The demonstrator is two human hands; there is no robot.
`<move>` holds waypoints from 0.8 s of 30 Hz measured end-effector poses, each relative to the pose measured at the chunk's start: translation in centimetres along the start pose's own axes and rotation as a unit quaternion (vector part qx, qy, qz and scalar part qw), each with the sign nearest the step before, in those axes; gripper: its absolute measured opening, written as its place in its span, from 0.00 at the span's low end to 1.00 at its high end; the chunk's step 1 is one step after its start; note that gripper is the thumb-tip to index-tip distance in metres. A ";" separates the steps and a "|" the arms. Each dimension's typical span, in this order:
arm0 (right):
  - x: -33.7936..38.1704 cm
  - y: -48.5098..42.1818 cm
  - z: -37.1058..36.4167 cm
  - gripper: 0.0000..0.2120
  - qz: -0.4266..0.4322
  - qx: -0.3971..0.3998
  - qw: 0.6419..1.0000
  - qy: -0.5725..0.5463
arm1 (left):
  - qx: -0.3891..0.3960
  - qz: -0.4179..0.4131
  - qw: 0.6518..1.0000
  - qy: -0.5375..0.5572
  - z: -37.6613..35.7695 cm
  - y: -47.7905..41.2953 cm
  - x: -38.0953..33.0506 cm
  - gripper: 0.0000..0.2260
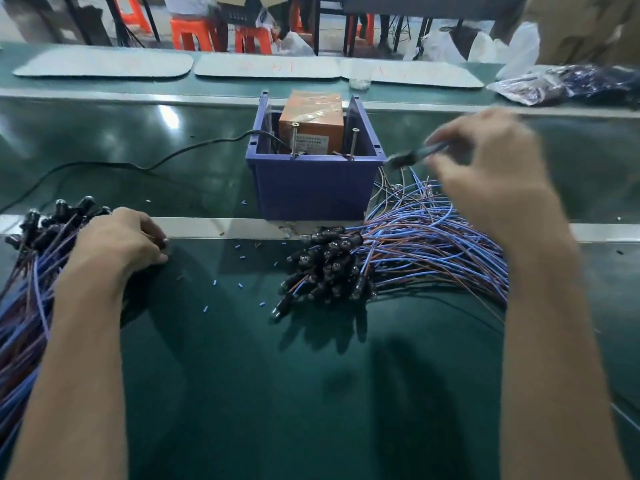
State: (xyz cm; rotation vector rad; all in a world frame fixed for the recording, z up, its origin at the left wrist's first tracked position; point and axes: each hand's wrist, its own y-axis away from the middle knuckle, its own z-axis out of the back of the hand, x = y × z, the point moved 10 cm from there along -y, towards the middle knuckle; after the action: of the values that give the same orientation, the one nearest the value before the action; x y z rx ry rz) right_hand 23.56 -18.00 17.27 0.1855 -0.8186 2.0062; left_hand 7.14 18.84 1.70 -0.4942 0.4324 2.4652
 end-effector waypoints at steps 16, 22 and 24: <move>0.8 2.1 -8.9 0.14 0.002 0.239 0.965 -0.107 | -0.117 -0.258 0.948 0.147 5.8 9.2 -12.9 0.09; 7.1 4.0 -8.8 0.15 0.050 0.298 0.858 -0.415 | 0.058 -0.389 0.879 0.271 3.5 16.4 -19.9 0.09; 7.4 3.6 -9.0 0.13 0.038 0.263 0.859 -0.439 | 0.066 -0.375 0.866 0.325 2.7 16.8 -20.8 0.11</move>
State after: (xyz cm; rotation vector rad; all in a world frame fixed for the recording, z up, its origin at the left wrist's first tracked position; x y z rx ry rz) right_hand 18.18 -8.44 11.89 1.4869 -0.7773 2.1601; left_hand 12.29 -3.08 16.34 -1.1846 0.5341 1.4635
